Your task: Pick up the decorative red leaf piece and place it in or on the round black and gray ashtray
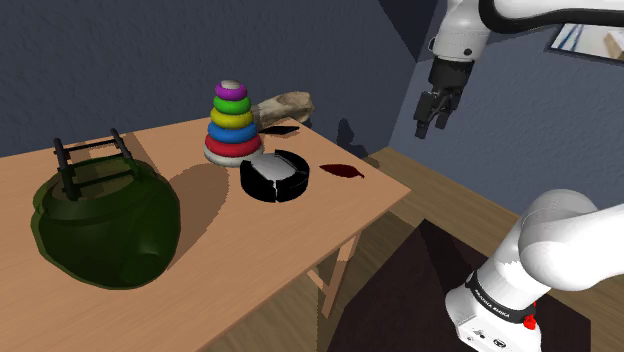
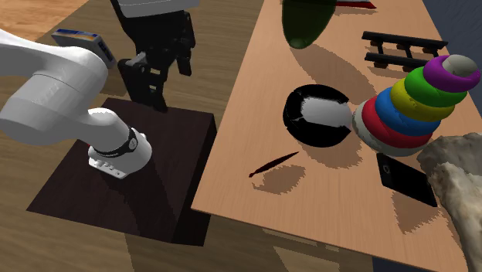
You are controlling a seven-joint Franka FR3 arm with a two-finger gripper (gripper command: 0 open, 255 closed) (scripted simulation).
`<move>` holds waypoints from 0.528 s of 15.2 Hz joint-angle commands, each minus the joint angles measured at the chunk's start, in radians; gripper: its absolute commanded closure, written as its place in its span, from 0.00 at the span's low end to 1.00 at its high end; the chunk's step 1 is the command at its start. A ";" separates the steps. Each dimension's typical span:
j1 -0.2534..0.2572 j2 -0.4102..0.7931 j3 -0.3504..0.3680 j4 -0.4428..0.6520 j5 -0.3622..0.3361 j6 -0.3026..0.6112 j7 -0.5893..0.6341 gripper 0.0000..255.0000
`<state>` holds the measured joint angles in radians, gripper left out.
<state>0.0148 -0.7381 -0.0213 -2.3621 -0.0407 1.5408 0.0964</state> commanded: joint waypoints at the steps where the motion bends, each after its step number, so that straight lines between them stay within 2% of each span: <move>1: 0.000 0.000 0.000 0.000 0.000 0.000 0.000 0.00; 8: 0.021 -0.067 -0.111 -0.286 -0.052 0.406 -0.194 0.00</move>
<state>0.0335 -0.8057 -0.1128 -2.6131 -0.0842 1.8767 -0.0648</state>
